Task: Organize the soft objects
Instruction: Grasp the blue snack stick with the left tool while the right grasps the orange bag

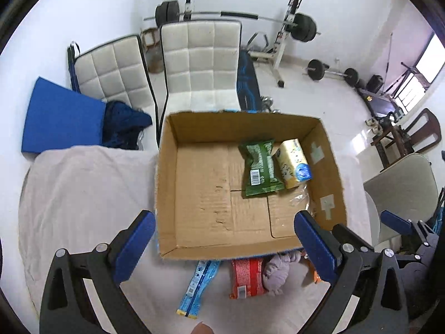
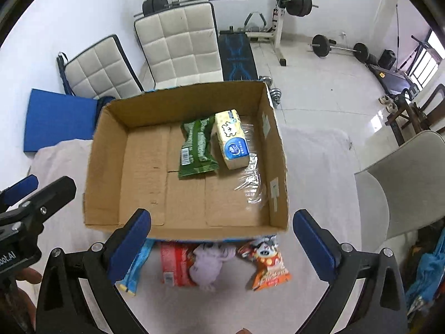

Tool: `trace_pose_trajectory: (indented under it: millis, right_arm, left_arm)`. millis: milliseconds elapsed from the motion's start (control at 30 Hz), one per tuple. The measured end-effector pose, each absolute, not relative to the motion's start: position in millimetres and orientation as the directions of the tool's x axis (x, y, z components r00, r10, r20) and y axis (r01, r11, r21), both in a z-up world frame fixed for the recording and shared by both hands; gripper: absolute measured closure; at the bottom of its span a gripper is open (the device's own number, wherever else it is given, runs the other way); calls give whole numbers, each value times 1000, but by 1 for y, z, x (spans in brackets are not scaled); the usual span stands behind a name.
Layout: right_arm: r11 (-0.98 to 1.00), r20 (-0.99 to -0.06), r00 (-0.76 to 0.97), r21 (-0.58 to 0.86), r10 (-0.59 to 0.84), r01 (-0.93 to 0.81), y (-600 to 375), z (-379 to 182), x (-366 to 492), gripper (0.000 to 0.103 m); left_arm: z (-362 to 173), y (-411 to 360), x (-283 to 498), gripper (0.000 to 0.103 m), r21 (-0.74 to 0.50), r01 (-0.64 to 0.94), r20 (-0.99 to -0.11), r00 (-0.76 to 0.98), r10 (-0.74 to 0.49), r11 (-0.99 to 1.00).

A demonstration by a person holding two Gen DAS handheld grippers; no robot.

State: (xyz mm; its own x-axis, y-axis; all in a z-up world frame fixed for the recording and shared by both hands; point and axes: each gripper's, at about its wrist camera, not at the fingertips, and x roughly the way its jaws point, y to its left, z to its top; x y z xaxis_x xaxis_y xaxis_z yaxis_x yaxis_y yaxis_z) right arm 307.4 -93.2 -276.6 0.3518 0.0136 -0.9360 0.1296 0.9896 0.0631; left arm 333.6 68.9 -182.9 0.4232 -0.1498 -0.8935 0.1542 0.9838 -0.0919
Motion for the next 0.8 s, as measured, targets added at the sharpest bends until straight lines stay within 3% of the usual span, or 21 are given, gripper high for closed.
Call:
trace_pose_trajectory:
  millis: [267, 400, 467, 633, 700, 800]
  right_arm:
    - [983, -914, 393, 149, 96, 106, -96, -247, 271, 0]
    - [974, -942, 302, 190, 147, 120, -122, -271, 260, 0]
    - [979, -958, 260, 156, 118, 131, -133, -292, 255, 0]
    - [984, -989, 110, 111, 96, 142, -143, -363, 243, 0]
    - [984, -991, 69, 122, 114, 128, -134, -389, 238, 0]
    - [986, -995, 54, 96, 89, 136, -132, -409, 236, 0]
  left_arm:
    - [-168, 82, 307, 1, -158, 144, -893, 402, -204, 977]
    - [-184, 94, 295, 1, -110, 93, -907, 399, -138, 990]
    - [-204, 104, 290, 1, -54, 51, -917, 392, -70, 997]
    - [-275, 121, 287, 1, -91, 2, -960, 265, -88, 996]
    - [-302, 122, 286, 9, -78, -2, -975, 211, -76, 997]
    - [-349, 121, 287, 10, -40, 3, -993, 113, -41, 999]
